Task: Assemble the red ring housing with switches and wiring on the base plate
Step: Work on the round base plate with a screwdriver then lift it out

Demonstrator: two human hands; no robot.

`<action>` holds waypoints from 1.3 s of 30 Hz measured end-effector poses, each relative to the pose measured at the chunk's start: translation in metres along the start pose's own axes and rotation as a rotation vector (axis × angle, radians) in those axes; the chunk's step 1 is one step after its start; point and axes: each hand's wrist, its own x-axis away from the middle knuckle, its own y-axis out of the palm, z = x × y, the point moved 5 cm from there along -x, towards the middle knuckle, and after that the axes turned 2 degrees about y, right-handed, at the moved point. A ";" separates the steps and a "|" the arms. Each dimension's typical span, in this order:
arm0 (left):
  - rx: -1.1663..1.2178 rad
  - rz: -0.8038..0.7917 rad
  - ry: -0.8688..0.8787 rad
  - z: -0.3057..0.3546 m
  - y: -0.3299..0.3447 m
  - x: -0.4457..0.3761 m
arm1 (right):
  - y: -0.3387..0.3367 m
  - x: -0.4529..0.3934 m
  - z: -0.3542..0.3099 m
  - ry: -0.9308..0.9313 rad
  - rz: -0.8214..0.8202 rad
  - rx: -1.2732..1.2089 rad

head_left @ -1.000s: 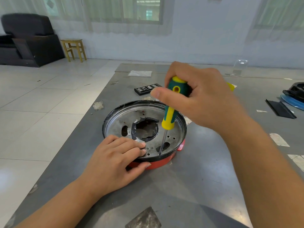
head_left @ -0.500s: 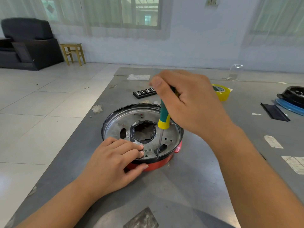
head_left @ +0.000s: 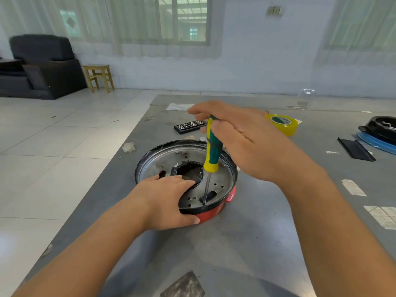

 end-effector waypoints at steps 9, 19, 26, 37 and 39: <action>0.041 0.065 0.177 0.007 -0.003 0.030 | 0.003 0.008 -0.022 -0.196 -0.035 -0.017; 0.058 0.029 0.280 0.001 -0.003 0.030 | -0.002 0.005 -0.015 -0.042 -0.242 -0.175; 0.054 0.083 0.281 0.002 0.000 0.030 | 0.008 0.008 -0.033 -0.162 0.026 0.232; 0.059 0.212 0.239 0.003 0.002 0.035 | 0.006 0.007 -0.023 -0.150 -0.014 -0.178; 0.053 0.204 0.242 0.003 0.003 0.034 | 0.003 0.009 -0.031 -0.229 0.096 0.025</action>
